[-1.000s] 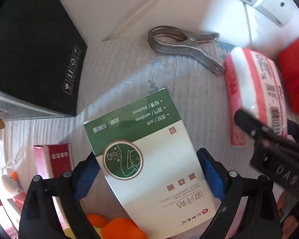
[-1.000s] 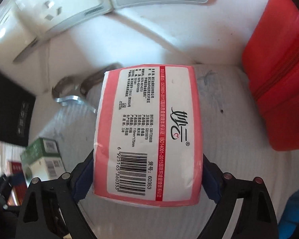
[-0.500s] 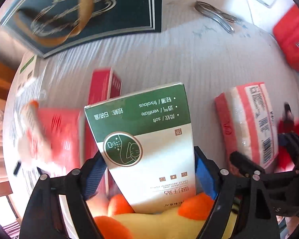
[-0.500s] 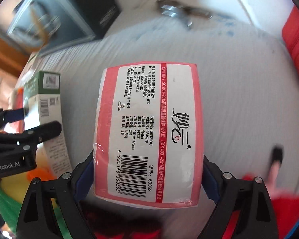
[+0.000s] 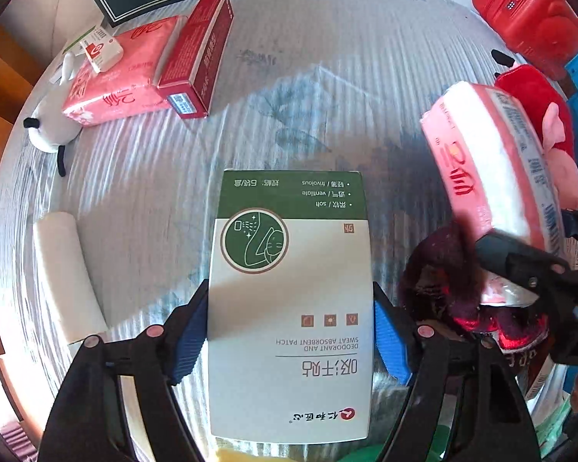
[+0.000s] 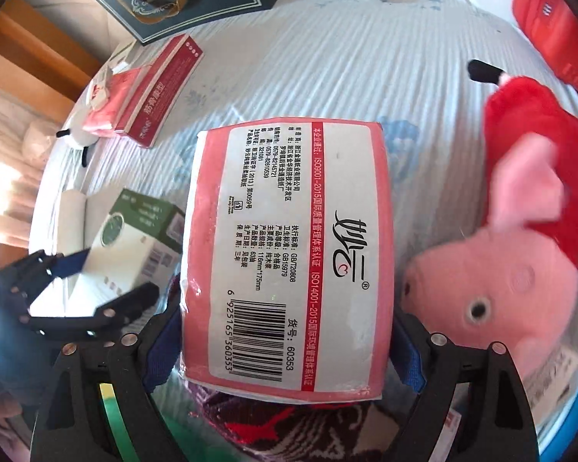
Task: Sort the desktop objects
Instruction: 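Carry the patch box and tissue pack with both tools over the blue bin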
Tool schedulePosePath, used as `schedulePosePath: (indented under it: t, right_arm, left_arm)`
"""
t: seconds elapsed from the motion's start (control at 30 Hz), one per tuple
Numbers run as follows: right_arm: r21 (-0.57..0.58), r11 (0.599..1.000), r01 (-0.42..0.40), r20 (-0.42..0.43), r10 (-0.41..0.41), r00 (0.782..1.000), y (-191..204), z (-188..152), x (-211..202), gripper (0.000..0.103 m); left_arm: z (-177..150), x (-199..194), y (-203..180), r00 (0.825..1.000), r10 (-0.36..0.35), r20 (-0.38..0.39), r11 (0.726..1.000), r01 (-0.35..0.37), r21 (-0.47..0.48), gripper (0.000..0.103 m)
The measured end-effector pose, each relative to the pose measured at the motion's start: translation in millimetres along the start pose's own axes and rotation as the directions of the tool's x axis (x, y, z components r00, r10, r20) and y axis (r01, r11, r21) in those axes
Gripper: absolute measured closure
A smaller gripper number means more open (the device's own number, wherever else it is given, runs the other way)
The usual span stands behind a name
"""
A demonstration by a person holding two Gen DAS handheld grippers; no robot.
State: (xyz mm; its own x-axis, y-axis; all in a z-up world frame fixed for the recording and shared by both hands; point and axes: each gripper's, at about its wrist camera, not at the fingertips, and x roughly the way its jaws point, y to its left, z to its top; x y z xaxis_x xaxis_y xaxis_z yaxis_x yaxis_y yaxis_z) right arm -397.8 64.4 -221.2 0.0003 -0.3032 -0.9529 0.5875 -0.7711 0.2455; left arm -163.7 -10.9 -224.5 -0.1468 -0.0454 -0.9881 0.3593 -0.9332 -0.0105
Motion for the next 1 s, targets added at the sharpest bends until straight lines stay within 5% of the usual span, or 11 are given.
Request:
schedulePosePath:
  t: [0.23,0.27,0.3,0.37,0.77,1.0]
  right_arm:
    - [-0.014,0.997,0.073,0.162,-0.070,0.984,3,-40,-52,0.013]
    - [-0.013,0.997,0.074,0.179,-0.070,0.981,6,-47,-60,0.013]
    - [-0.011,0.998,0.069,0.197,-0.066,0.978,6,-51,-69,0.013]
    - [-0.012,0.998,0.067,0.233,-0.063,0.970,8,-61,-83,0.013]
    - [-0.052,0.995,0.090,0.407,-0.062,0.911,45,-147,-179,0.013]
    - [-0.041,0.983,0.181,0.514,-0.135,0.847,68,-193,-231,0.013]
  left_arm:
    - [-44,-59,-7,0.984,0.020,0.178,1.000,-0.023,0.014,0.028]
    - [-14,-71,5,0.979,0.019,0.205,1.000,-0.023,0.013,0.028]
    - [-21,-85,4,0.972,0.019,0.234,1.000,-0.022,0.008,0.028]
    - [21,-110,-31,0.957,0.019,0.290,1.000,-0.021,0.005,0.028]
    - [-49,-191,-38,0.854,0.014,0.519,0.999,-0.037,0.034,0.028]
    - [-76,-213,-41,0.806,-0.021,0.592,0.998,-0.020,0.062,0.028]
